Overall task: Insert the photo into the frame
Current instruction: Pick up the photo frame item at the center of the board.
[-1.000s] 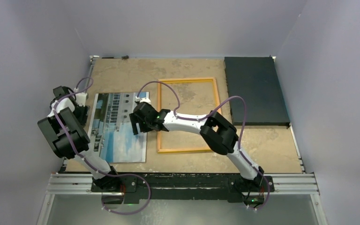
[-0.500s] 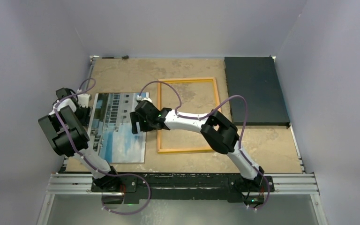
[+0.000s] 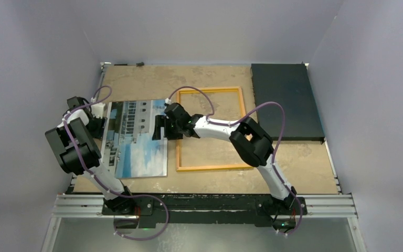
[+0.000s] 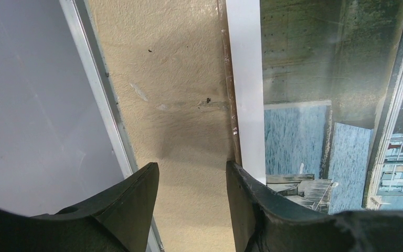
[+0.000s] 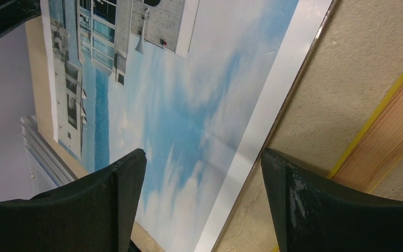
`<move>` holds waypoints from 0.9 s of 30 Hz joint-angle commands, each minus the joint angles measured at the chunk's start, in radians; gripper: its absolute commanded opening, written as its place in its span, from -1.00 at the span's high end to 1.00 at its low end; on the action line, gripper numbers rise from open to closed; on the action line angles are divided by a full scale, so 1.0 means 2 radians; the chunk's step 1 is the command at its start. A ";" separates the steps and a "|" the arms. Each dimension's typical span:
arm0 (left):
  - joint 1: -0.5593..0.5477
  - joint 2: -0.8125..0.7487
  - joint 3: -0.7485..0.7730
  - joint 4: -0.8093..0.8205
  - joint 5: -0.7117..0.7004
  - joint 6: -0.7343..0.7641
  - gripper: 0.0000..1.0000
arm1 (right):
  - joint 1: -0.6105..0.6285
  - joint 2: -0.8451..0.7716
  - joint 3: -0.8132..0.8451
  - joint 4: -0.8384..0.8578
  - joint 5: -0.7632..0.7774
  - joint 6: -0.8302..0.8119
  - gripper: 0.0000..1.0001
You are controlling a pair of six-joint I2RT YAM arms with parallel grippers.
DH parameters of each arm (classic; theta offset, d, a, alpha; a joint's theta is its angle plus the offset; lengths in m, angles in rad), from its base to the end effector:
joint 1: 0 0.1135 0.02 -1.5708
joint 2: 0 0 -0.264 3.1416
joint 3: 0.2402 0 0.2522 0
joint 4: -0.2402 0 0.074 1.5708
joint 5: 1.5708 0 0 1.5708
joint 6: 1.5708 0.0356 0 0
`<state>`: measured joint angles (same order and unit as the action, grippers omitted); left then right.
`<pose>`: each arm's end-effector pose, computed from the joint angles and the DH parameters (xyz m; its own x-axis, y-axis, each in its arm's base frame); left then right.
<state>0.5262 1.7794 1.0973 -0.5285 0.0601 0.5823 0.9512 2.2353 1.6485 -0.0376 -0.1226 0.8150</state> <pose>0.2962 0.1695 0.1614 -0.9415 0.0880 -0.3253 0.0416 0.9883 0.1469 0.2919 0.4167 0.1717 -0.8628 0.0342 -0.5044 -0.3466 0.6863 0.6394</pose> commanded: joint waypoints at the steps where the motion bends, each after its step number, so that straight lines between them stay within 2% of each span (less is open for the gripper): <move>1: -0.011 0.027 -0.037 -0.033 0.062 -0.021 0.01 | 0.008 -0.046 -0.010 0.048 -0.036 0.010 -0.65; 14: -0.010 0.024 -0.046 -0.030 0.063 -0.018 0.03 | 0.008 -0.097 -0.057 0.132 -0.088 0.010 -0.62; 19: -0.011 0.023 -0.046 -0.031 0.066 -0.017 0.03 | 0.007 -0.109 -0.097 0.250 -0.152 0.033 -0.63; 23: -0.010 0.022 -0.046 -0.032 0.070 -0.017 0.04 | 0.007 -0.077 -0.096 0.306 -0.208 0.067 -0.67; 27: -0.011 0.021 -0.048 -0.033 0.071 -0.016 0.05 | 0.006 -0.049 -0.117 0.377 -0.233 0.115 -0.70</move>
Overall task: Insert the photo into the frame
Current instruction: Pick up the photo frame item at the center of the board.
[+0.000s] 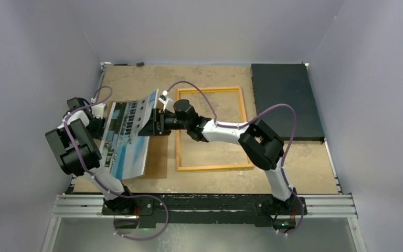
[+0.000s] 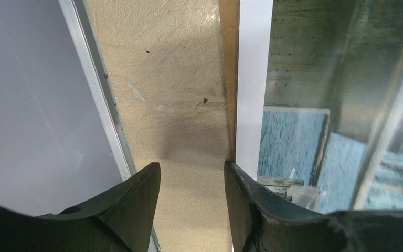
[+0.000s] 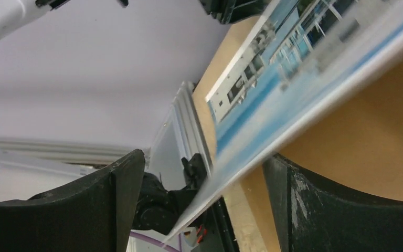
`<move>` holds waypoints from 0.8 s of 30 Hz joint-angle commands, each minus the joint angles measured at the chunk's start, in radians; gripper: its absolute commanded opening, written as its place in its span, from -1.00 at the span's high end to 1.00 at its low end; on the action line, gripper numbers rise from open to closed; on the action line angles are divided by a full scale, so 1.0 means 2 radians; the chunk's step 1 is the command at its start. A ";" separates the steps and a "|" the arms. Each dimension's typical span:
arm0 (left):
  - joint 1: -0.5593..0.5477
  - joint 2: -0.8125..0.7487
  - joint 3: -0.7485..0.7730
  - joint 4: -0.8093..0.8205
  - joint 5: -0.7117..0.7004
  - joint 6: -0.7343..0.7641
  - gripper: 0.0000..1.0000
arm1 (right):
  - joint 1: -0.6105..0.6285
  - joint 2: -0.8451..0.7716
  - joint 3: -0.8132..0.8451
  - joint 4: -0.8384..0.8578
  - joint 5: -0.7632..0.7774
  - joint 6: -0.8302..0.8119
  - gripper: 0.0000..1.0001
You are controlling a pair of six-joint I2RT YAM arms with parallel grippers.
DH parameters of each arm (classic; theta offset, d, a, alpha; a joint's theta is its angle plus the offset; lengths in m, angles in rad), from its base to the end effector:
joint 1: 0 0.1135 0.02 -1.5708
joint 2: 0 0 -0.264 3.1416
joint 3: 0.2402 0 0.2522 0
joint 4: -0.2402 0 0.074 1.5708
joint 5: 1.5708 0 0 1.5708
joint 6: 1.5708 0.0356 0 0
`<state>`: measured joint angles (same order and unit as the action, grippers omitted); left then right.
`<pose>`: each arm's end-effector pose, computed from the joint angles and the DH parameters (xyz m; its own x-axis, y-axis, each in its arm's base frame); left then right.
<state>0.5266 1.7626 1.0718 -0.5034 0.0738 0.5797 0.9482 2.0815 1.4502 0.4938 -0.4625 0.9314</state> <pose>0.2932 0.1674 0.1610 -0.9343 0.0887 -0.3452 0.0407 0.9887 0.1441 0.2711 0.4049 0.2332 -0.8379 0.0642 -0.5420 -0.5235 0.1865 0.8314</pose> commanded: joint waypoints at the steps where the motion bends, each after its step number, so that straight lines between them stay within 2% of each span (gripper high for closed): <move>1: -0.011 0.028 -0.037 -0.045 0.064 -0.015 0.05 | 0.007 0.029 -0.018 0.116 -0.063 0.057 -0.71; 7: -0.010 0.024 -0.036 -0.049 0.065 -0.013 0.05 | 0.006 0.025 -0.002 0.073 -0.048 0.022 -0.75; 18: -0.011 0.023 -0.029 -0.052 0.062 -0.015 0.07 | -0.015 -0.030 -0.056 0.122 -0.049 0.052 -0.72; 24: -0.007 0.017 -0.009 -0.070 0.065 -0.014 0.09 | -0.024 -0.035 -0.081 0.172 -0.048 0.089 -0.61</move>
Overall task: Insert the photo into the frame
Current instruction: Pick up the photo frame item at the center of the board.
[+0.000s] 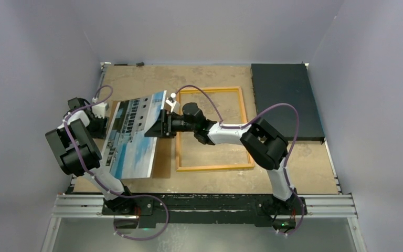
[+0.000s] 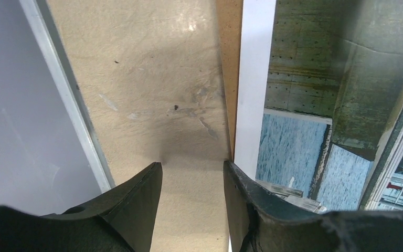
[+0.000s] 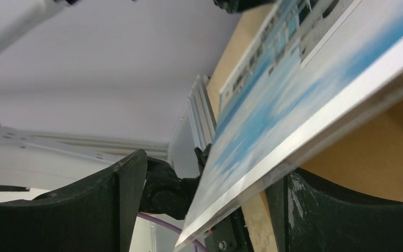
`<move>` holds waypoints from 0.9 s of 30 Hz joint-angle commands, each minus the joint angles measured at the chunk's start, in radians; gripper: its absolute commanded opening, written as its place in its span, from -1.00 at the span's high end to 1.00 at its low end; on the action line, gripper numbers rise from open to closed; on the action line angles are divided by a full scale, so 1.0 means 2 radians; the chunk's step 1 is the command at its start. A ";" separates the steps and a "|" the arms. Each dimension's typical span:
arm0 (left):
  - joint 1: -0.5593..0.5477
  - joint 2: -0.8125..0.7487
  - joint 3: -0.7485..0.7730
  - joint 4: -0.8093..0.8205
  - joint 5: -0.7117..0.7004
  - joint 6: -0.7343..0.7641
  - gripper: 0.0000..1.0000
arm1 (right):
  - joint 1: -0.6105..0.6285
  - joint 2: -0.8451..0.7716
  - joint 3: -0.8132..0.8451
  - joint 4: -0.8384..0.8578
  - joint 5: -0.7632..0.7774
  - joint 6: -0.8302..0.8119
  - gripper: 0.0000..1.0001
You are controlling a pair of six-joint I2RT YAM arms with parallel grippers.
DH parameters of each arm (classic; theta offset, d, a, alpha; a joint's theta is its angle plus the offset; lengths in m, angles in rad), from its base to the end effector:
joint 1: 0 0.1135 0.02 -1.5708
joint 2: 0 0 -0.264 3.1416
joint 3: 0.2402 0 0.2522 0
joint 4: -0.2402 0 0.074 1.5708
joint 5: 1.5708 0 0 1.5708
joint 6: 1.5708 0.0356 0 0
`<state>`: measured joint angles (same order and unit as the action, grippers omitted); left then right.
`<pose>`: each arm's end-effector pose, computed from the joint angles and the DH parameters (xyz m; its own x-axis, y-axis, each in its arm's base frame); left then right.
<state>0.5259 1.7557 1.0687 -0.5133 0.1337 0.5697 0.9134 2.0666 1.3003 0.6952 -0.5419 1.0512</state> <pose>0.2926 0.1643 0.1622 -0.9247 0.0814 -0.3719 0.0511 0.9946 0.0907 0.2714 0.3816 0.2116 -0.8831 0.0730 -0.4635 -0.4551 0.1065 0.8840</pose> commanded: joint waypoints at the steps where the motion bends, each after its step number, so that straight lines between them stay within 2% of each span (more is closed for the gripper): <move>1: -0.005 0.019 -0.003 -0.072 0.036 -0.005 0.09 | -0.007 -0.023 -0.006 0.077 -0.011 0.035 -0.59; 7: 0.011 0.015 -0.002 -0.075 0.020 0.017 0.14 | -0.009 0.009 -0.006 0.124 -0.027 0.078 -0.43; 14: 0.033 0.028 0.007 -0.080 0.017 0.032 0.25 | -0.016 0.001 -0.016 0.119 -0.019 0.078 -0.13; 20: 0.035 0.028 0.004 -0.072 -0.005 0.045 0.50 | -0.018 0.004 -0.017 0.118 -0.021 0.080 0.11; 27: 0.039 0.029 -0.002 -0.061 -0.009 0.045 0.52 | -0.022 0.008 -0.016 0.117 -0.025 0.082 0.27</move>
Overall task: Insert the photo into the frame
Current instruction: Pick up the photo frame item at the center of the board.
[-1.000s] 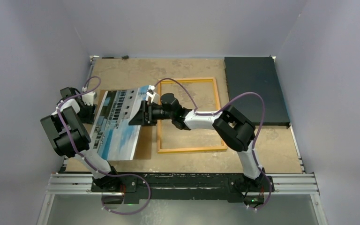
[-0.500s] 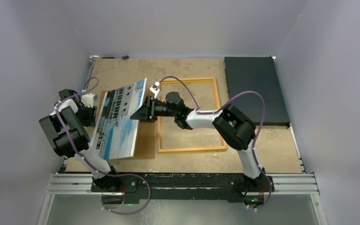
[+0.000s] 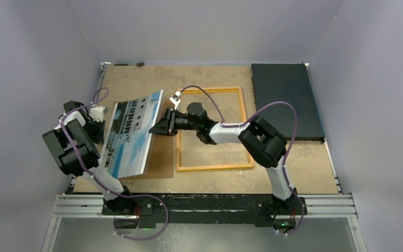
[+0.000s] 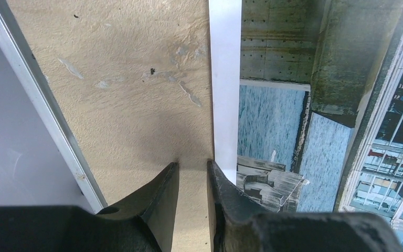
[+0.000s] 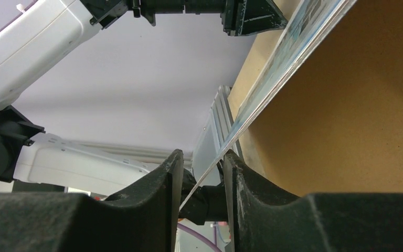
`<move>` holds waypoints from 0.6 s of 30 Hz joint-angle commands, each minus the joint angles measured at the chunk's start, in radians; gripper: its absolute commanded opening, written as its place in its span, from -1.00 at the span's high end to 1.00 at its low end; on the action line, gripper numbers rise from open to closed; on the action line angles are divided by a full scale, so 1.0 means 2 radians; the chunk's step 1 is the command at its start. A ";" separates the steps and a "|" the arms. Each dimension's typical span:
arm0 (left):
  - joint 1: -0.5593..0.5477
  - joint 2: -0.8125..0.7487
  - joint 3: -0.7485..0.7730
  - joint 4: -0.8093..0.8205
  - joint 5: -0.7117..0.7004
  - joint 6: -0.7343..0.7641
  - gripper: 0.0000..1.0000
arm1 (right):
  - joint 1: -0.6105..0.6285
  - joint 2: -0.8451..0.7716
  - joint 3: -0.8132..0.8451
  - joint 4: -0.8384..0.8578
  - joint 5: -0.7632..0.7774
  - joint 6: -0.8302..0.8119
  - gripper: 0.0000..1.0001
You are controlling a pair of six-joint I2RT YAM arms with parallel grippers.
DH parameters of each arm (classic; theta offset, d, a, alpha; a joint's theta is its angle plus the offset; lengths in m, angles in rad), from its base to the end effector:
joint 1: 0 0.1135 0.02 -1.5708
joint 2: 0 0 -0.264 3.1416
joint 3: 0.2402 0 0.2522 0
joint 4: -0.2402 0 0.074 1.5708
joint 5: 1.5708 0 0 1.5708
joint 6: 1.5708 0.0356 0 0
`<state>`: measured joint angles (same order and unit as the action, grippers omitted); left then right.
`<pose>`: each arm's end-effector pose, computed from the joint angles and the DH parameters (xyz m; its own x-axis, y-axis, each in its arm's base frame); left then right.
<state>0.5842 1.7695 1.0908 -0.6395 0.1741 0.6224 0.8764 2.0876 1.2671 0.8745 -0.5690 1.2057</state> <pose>0.2768 0.1756 0.1596 -0.9518 0.0590 -0.3008 0.0589 0.9982 0.0094 0.2830 0.3697 0.2104 -0.9140 0.1322 -0.3837 -0.3863 0.0061 0.9223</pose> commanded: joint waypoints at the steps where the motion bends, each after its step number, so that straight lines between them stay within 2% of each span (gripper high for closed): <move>1: 0.010 0.022 -0.013 0.003 -0.030 0.018 0.52 | -0.004 -0.001 0.001 0.028 -0.013 0.005 0.31; 6: 0.011 0.017 -0.007 0.000 -0.036 0.022 0.52 | -0.007 -0.002 -0.001 0.016 -0.012 0.003 0.60; 10: 0.011 0.013 -0.003 -0.001 -0.034 0.023 0.52 | -0.013 -0.012 -0.006 -0.002 -0.009 -0.007 0.74; 18: 0.010 0.016 -0.002 -0.011 -0.015 0.018 0.51 | -0.026 -0.047 -0.009 -0.062 -0.002 -0.053 0.80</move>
<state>0.5884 1.7691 1.0927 -0.6395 0.1604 0.6262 0.8425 2.0857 1.2514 0.7925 -0.5713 1.1721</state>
